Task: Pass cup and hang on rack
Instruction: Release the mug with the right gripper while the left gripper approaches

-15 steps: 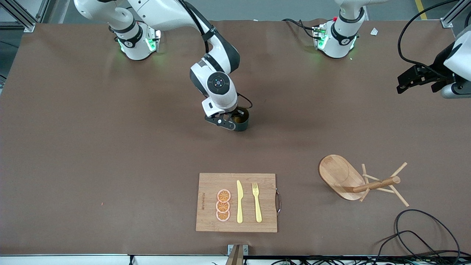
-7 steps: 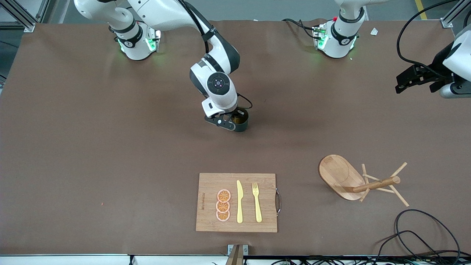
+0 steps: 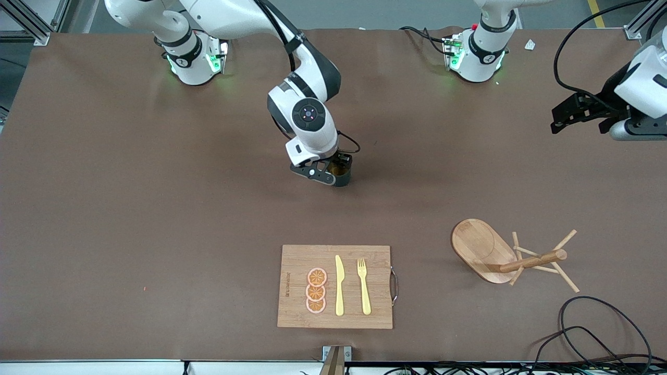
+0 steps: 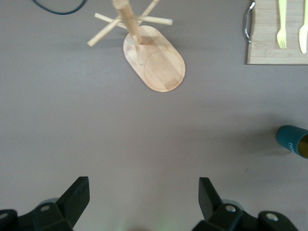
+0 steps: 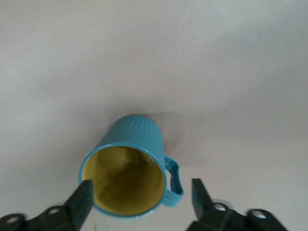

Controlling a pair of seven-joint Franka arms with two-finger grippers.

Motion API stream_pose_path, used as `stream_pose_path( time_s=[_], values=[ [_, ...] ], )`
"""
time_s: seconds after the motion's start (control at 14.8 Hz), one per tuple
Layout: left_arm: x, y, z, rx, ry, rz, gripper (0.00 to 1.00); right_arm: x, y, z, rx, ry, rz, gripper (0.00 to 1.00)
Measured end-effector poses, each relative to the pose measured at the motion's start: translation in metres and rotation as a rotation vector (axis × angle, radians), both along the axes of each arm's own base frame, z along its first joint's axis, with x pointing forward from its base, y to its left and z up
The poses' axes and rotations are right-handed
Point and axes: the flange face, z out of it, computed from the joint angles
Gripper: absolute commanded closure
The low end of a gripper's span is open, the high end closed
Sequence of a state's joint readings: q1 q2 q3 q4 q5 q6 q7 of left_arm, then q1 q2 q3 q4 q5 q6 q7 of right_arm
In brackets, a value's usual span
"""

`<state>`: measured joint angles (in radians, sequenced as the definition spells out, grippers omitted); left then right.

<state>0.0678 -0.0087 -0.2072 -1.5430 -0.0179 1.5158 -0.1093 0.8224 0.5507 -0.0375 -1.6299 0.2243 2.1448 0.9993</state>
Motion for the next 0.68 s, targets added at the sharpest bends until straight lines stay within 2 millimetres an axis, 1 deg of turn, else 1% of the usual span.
stream_pose_path(
  time_s=[0.07,0.14,0.2,0.34,0.47,0.68],
  values=[
    [0.000,-0.012,-0.003,-0.002,0.003,0.004,0.00,0.007,-0.010,0.014,0.000,0.005,0.031,0.00],
    [-0.001,-0.027,-0.006,-0.001,0.006,0.022,0.00,0.016,-0.025,0.029,-0.006,0.013,0.069,0.00],
    [-0.002,-0.043,-0.008,-0.001,0.008,0.043,0.00,0.027,-0.045,0.042,-0.024,0.018,0.119,0.00],
    [-0.008,-0.074,-0.012,0.002,0.014,0.081,0.00,0.051,-0.096,0.069,-0.089,0.016,0.217,0.00],
    [-0.015,-0.105,-0.016,0.008,0.015,0.119,0.00,0.072,-0.150,0.092,-0.099,0.022,0.284,0.00],
    [-0.025,-0.150,-0.026,0.056,-0.011,0.198,0.00,0.099,-0.242,0.111,-0.075,0.049,0.375,0.00]
  ],
)
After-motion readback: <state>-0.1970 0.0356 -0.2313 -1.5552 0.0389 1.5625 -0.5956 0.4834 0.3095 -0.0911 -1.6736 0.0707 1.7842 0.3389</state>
